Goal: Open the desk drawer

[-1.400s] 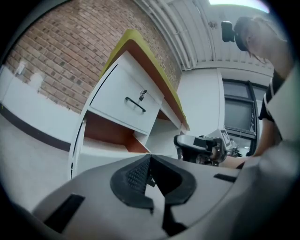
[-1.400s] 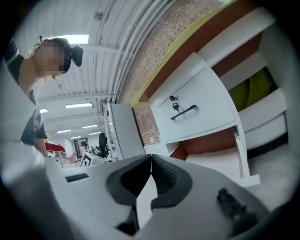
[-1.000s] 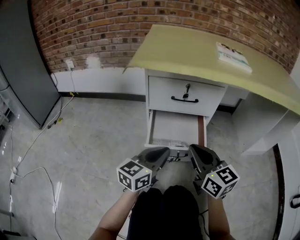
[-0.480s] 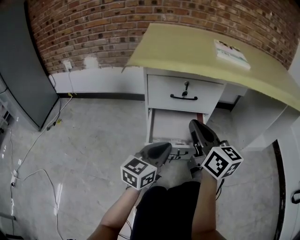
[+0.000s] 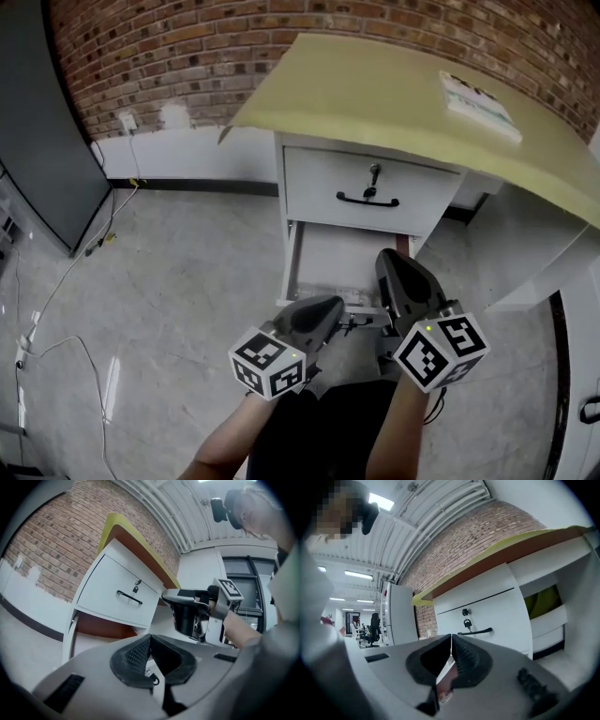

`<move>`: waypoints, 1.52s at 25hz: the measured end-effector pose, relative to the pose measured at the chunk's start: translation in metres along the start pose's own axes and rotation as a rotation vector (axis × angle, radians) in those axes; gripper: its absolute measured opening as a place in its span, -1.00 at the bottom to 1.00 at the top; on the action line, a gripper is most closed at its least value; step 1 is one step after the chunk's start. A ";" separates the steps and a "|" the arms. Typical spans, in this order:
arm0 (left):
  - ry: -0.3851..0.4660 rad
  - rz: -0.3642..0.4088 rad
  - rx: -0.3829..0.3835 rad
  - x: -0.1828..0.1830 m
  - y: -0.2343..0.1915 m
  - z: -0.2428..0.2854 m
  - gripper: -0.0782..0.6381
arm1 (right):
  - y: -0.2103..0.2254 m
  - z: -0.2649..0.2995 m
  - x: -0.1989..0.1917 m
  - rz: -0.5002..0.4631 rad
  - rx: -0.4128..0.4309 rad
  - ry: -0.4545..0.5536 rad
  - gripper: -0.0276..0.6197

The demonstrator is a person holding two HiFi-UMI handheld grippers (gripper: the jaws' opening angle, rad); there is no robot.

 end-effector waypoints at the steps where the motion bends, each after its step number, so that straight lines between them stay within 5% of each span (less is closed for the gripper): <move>1: 0.002 -0.005 -0.002 0.000 -0.001 0.002 -0.75 | 0.001 0.003 -0.002 0.013 0.003 0.005 -0.87; 4: -0.002 -0.020 0.010 0.003 -0.005 0.009 -0.75 | 0.008 0.026 -0.006 0.124 0.051 0.019 -0.87; 8: -0.030 -0.128 0.022 0.012 -0.020 0.019 -0.75 | 0.027 0.053 -0.018 0.136 0.012 -0.051 -0.87; 12: -0.041 -0.267 0.030 0.037 -0.035 0.026 -0.75 | 0.039 0.069 -0.009 0.421 0.111 -0.014 -0.87; 17: 0.060 -0.616 -0.090 0.089 -0.064 0.041 -0.74 | 0.065 0.054 -0.001 0.789 0.152 0.084 -0.74; 18: 0.072 -0.698 -0.103 0.094 -0.073 0.044 -0.66 | 0.070 0.052 -0.001 0.848 0.165 0.084 -0.53; 20: 0.120 -0.866 -0.127 0.101 -0.084 0.051 -0.31 | 0.079 0.051 0.002 0.939 0.192 0.090 -0.52; 23: 0.210 -1.017 -0.150 0.111 -0.092 0.061 -0.21 | 0.086 0.061 0.004 1.011 0.196 0.078 -0.53; 30: 0.287 -1.138 -0.205 0.125 -0.100 0.081 -0.19 | 0.092 0.085 0.015 1.060 0.207 0.029 -0.53; 34: 0.208 -1.070 -0.142 0.121 -0.106 0.090 -0.38 | 0.095 0.099 0.014 1.076 0.187 -0.004 -0.68; 38: 0.206 -1.086 -0.142 0.121 -0.106 0.091 -0.44 | 0.097 0.103 0.014 1.138 0.180 0.023 -0.74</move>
Point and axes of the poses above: the fingertips, and each gripper's own axes: z forward along the fingers, y to its right, x out of its top, the point moved 2 cm from there along -z, backward along the fingers, and after that the axes turned 12 degrees about -y, right-handed, at the moved point
